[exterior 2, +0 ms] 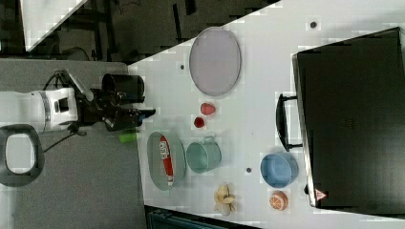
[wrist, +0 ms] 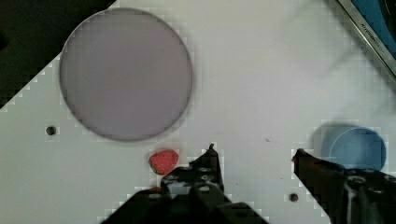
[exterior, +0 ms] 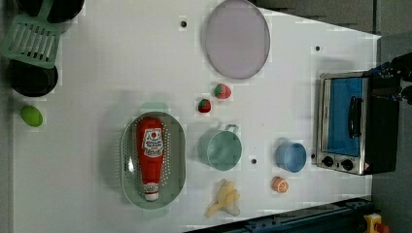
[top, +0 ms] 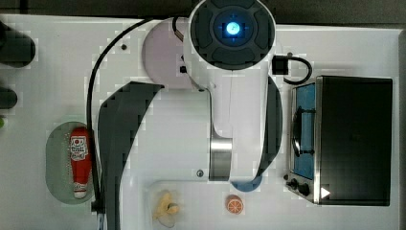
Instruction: Pick ketchup from strainer and place it on the table
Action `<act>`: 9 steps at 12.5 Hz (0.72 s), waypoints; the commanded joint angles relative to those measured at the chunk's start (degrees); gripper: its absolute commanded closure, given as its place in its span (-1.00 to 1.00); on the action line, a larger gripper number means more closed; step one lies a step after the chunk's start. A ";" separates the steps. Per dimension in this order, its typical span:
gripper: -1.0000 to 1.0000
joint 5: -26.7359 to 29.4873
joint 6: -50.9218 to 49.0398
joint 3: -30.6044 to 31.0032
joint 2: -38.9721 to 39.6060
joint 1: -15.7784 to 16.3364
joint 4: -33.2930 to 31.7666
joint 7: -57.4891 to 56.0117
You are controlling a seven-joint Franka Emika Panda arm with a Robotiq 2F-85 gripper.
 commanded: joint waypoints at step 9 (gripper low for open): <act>-1.00 2.91 -2.53 18.35 -8.92 -1.72 -8.22 2.26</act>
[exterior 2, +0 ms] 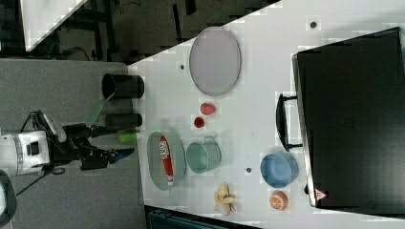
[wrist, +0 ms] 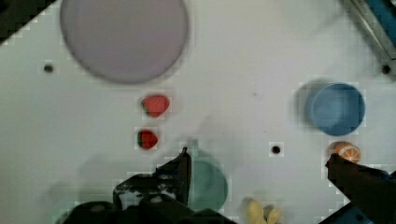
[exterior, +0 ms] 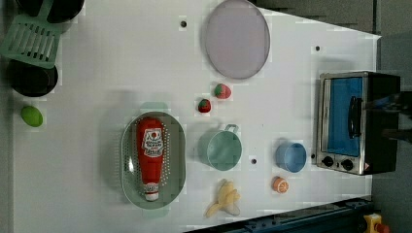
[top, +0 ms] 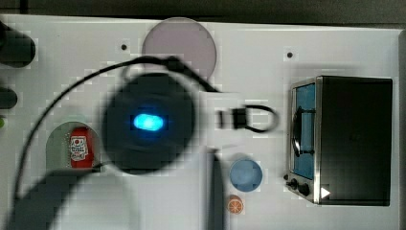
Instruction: Pick ketchup from strainer and place it on the table
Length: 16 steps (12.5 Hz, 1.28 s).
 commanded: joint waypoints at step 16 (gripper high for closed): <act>-1.00 -14.71 37.58 29.26 30.88 7.12 -9.75 10.04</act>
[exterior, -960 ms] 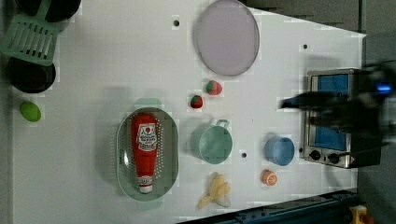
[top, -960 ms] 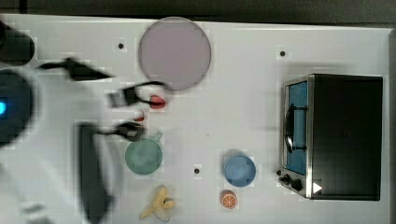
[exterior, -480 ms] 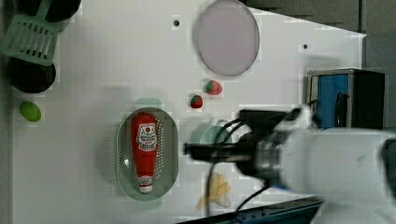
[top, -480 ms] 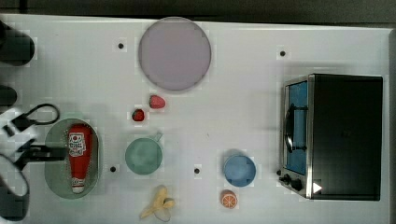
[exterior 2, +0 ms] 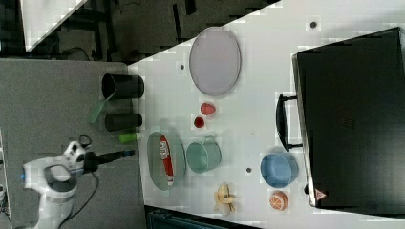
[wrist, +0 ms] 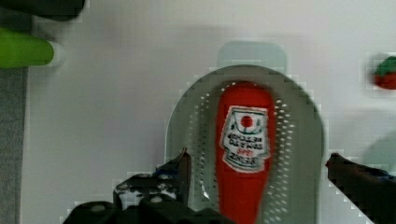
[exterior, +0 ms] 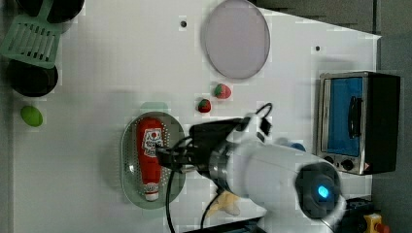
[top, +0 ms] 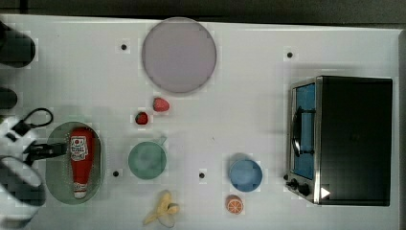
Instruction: Pick ketchup from strainer and place it on the table
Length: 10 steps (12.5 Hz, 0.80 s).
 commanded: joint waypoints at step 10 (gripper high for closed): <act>-1.00 -18.20 18.02 -5.44 23.12 1.26 -1.11 20.25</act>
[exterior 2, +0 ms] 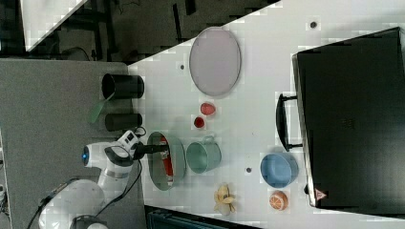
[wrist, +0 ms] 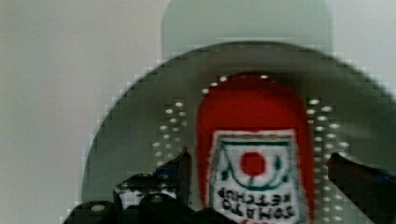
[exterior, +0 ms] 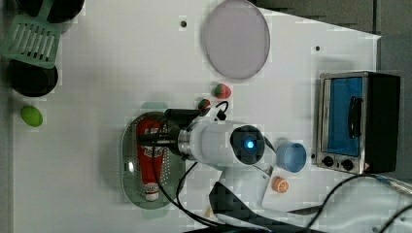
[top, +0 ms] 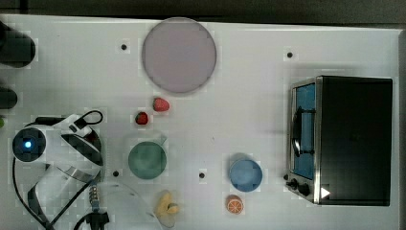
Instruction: Pick ketchup from strainer and place it on the table
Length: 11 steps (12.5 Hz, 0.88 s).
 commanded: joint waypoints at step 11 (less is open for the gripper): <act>-0.18 8.51 -3.36 5.37 -10.71 -1.76 -2.18 6.39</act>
